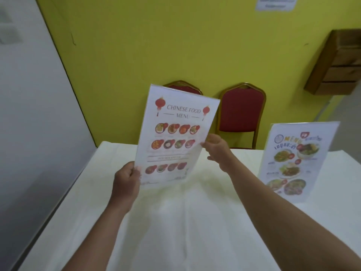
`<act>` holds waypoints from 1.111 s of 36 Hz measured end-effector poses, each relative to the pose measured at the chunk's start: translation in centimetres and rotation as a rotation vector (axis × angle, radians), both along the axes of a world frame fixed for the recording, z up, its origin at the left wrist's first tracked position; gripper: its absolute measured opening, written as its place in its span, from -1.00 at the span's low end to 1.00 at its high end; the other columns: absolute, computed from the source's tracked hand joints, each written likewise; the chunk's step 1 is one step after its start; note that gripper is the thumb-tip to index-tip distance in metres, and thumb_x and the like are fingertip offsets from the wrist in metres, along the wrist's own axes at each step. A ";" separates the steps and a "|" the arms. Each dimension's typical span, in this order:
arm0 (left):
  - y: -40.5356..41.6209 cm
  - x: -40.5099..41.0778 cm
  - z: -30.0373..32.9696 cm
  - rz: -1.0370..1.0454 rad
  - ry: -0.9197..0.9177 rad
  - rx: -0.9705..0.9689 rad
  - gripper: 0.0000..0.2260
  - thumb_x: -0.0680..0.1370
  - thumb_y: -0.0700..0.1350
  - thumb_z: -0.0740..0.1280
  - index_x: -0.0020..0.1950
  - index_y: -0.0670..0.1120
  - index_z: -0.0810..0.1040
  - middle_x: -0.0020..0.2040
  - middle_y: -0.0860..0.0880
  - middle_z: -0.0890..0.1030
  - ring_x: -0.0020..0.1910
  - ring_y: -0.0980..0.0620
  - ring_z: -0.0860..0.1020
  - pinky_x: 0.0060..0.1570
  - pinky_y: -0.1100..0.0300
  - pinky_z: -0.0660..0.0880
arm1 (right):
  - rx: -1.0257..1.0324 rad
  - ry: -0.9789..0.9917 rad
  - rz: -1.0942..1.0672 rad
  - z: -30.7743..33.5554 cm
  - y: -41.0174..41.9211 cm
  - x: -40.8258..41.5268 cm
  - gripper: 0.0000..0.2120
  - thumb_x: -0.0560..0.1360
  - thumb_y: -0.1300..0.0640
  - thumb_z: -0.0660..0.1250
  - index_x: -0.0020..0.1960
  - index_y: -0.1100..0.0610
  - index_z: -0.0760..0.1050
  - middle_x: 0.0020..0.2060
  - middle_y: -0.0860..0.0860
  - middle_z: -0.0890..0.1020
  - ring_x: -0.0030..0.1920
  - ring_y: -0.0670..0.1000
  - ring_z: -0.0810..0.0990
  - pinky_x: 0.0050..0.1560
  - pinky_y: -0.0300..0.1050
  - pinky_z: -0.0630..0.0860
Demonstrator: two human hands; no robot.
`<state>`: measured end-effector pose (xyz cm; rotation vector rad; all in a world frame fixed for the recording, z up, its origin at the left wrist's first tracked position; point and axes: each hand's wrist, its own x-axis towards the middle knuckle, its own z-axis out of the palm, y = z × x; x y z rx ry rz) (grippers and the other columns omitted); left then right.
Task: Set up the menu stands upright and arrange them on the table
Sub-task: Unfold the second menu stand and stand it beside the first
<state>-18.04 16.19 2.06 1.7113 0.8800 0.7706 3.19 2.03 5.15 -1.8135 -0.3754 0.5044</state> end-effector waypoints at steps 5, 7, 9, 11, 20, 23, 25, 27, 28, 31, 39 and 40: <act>0.2 0.4 -1.0 -0.061 -0.017 -0.180 -0.73 0.54 -0.28 0.18 -0.19 -0.02 0.60 -0.14 -0.10 0.68 -0.17 -0.14 0.63 -0.09 -0.03 0.58 | 0.029 -0.015 0.085 -1.1 -1.7 -0.2 -0.83 0.56 0.22 0.25 0.10 0.27 0.50 -0.01 0.11 0.63 -0.06 0.11 0.60 -0.14 -0.05 0.54; 0.2 0.8 -1.4 -0.082 0.001 -0.181 -0.74 0.53 -0.29 0.19 -0.16 0.00 0.59 -0.11 -0.09 0.68 -0.11 -0.16 0.64 -0.06 -0.09 0.60 | 0.033 -0.069 0.060 -1.1 -2.2 -0.6 -0.92 0.56 0.22 0.24 -0.02 0.21 0.50 -0.07 0.08 0.62 -0.12 0.08 0.57 -0.21 -0.09 0.51; 0.0 1.3 -1.6 -0.106 0.044 -0.127 -0.73 0.51 -0.32 0.17 -0.13 0.03 0.54 -0.09 -0.08 0.65 -0.14 -0.08 0.64 -0.15 0.02 0.60 | 0.011 -0.117 0.044 -1.4 -2.6 -0.7 -0.93 0.56 0.22 0.25 -0.09 0.14 0.49 -0.08 0.10 0.62 -0.14 0.07 0.57 -0.25 -0.12 0.49; -0.2 1.9 -1.8 -0.130 0.107 -0.052 -0.73 0.48 -0.35 0.15 -0.12 0.01 0.51 -0.11 -0.07 0.63 -0.19 0.01 0.60 -0.29 0.17 0.52 | -0.019 -0.156 0.021 -1.8 -3.1 -0.8 -0.93 0.55 0.20 0.25 -0.06 0.17 0.50 -0.06 0.13 0.64 -0.13 0.08 0.58 -0.29 -0.13 0.50; -0.5 3.8 -4.8 -0.211 0.330 0.161 -0.89 0.47 -0.31 0.19 -0.09 -0.23 0.50 -0.10 -0.20 0.64 -0.19 -0.18 0.56 -0.35 0.15 0.44 | -0.139 -0.207 -0.052 -4.2 -6.1 -1.0 -0.88 0.56 0.15 0.23 0.02 0.14 0.52 -0.03 0.07 0.64 -0.08 0.10 0.61 -0.30 -0.20 0.49; -0.7 4.4 -5.1 -0.225 0.346 0.187 -0.91 0.47 -0.31 0.20 -0.09 -0.22 0.48 -0.09 -0.21 0.64 -0.19 -0.19 0.54 -0.37 0.16 0.40 | -0.153 -0.214 -0.080 -4.5 -6.7 -1.0 -0.89 0.56 0.16 0.22 0.00 0.13 0.51 -0.04 0.06 0.64 -0.05 0.11 0.61 -0.20 -0.14 0.51; -0.9 4.8 -5.2 -0.237 0.351 0.197 -0.92 0.49 -0.31 0.20 -0.10 -0.20 0.46 -0.07 -0.22 0.64 -0.19 -0.17 0.54 -0.41 0.20 0.36 | -0.151 -0.212 -0.088 -4.6 -6.9 -0.9 -0.90 0.56 0.17 0.21 -0.02 0.11 0.51 -0.07 0.03 0.63 -0.08 0.07 0.60 -0.21 -0.17 0.50; -1.1 5.2 -5.3 -0.250 0.354 0.202 -0.93 0.49 -0.30 0.20 -0.11 -0.18 0.45 -0.06 -0.23 0.65 -0.19 -0.16 0.54 -0.41 0.21 0.36 | -0.148 -0.210 -0.098 -4.6 -7.2 -0.9 -0.91 0.56 0.19 0.21 -0.02 0.10 0.50 -0.09 0.01 0.61 -0.15 0.00 0.58 -0.26 -0.23 0.46; -1.2 5.3 -5.3 -0.259 0.356 0.199 -0.93 0.50 -0.30 0.20 -0.11 -0.17 0.46 -0.05 -0.22 0.64 -0.19 -0.16 0.55 -0.42 0.22 0.37 | -0.151 -0.208 -0.105 -4.6 -7.3 -0.8 -0.91 0.56 0.18 0.21 -0.02 0.10 0.49 -0.09 0.01 0.61 -0.16 -0.01 0.58 -0.26 -0.22 0.47; -1.7 5.8 -5.5 -0.283 0.364 0.195 -0.92 0.50 -0.30 0.20 -0.09 -0.18 0.46 -0.03 -0.20 0.62 -0.19 -0.14 0.54 -0.43 0.25 0.39 | -0.180 -0.206 -0.132 -4.8 -7.9 -0.4 -0.91 0.55 0.17 0.22 -0.03 0.09 0.50 -0.07 0.03 0.63 -0.06 0.08 0.61 -0.10 -0.02 0.57; -2.4 6.2 -6.0 -0.294 0.371 0.167 -0.92 0.51 -0.28 0.20 -0.06 -0.16 0.46 -0.08 -0.13 0.58 -0.16 -0.13 0.55 -0.42 0.24 0.42 | -0.189 -0.184 -0.120 -4.5 -8.4 -0.5 -0.89 0.56 0.18 0.20 0.01 0.11 0.49 -0.05 0.02 0.62 -0.04 0.09 0.61 -0.18 -0.13 0.53; -2.4 6.0 -6.1 -0.293 0.375 0.158 -0.92 0.51 -0.27 0.20 -0.05 -0.15 0.46 -0.08 -0.12 0.57 -0.15 -0.13 0.55 -0.41 0.23 0.44 | -0.202 -0.189 -0.116 -4.6 -8.3 -0.5 -0.90 0.56 0.18 0.20 0.00 0.11 0.49 -0.06 0.02 0.62 -0.07 0.07 0.60 -0.20 -0.14 0.52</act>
